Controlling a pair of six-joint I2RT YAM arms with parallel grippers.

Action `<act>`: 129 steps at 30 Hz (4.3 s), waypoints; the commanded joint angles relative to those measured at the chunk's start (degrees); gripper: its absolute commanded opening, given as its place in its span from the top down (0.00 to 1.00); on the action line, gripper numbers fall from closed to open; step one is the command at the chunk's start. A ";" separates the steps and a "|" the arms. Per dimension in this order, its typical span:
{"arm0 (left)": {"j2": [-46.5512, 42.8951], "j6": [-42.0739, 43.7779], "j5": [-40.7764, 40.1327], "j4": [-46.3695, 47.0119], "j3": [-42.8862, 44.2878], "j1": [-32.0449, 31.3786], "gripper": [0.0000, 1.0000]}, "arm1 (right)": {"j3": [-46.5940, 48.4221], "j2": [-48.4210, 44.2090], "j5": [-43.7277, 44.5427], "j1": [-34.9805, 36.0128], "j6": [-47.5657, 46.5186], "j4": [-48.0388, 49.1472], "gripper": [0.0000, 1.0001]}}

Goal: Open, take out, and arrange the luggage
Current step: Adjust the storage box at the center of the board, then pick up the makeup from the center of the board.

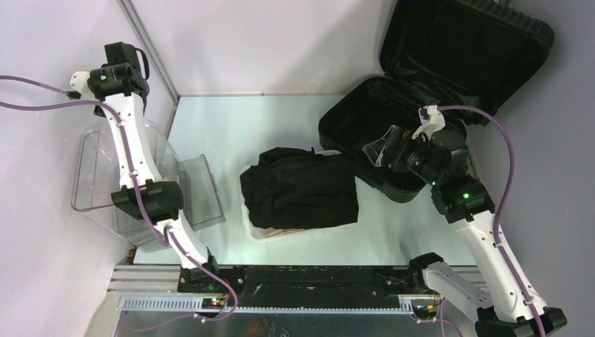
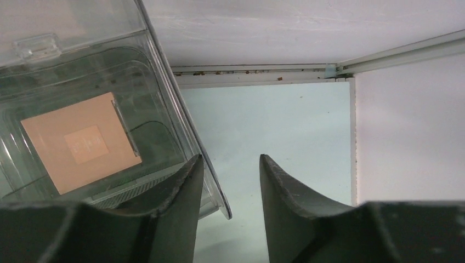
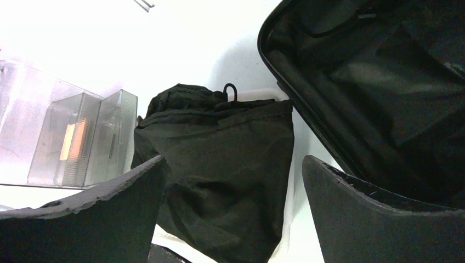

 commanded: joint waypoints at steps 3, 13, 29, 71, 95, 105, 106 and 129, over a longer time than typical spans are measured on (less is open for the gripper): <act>1.78 -4.91 3.07 -4.47 -0.12 1.18 0.70 | 2.29 1.52 3.11 1.43 -0.16 0.76 0.05; -4.08 1.65 11.03 4.43 -5.82 -0.48 1.00 | 2.77 2.08 4.52 2.07 0.30 2.30 0.05; -9.77 13.59 19.02 14.22 -15.28 -6.18 1.00 | 3.05 2.13 5.01 2.37 -0.61 2.80 0.04; -23.09 39.39 20.12 26.03 -20.66 -24.21 0.00 | 2.79 17.59 19.93 -9.05 -19.01 2.12 0.14; -50.81 53.02 41.99 59.17 -73.03 -40.10 0.02 | 13.64 55.89 25.89 -20.90 -54.71 12.67 0.38; -50.23 55.89 39.67 57.53 -75.93 -40.19 0.02 | 18.24 64.01 23.92 -22.43 -55.92 12.84 0.40; -50.12 56.07 39.86 57.43 -75.71 -40.16 0.02 | 18.63 64.33 23.92 -22.55 -55.90 12.85 0.40; -46.96 51.81 46.81 56.38 -68.60 -40.17 0.06 | 22.40 45.24 15.79 -17.42 -43.90 -7.79 0.96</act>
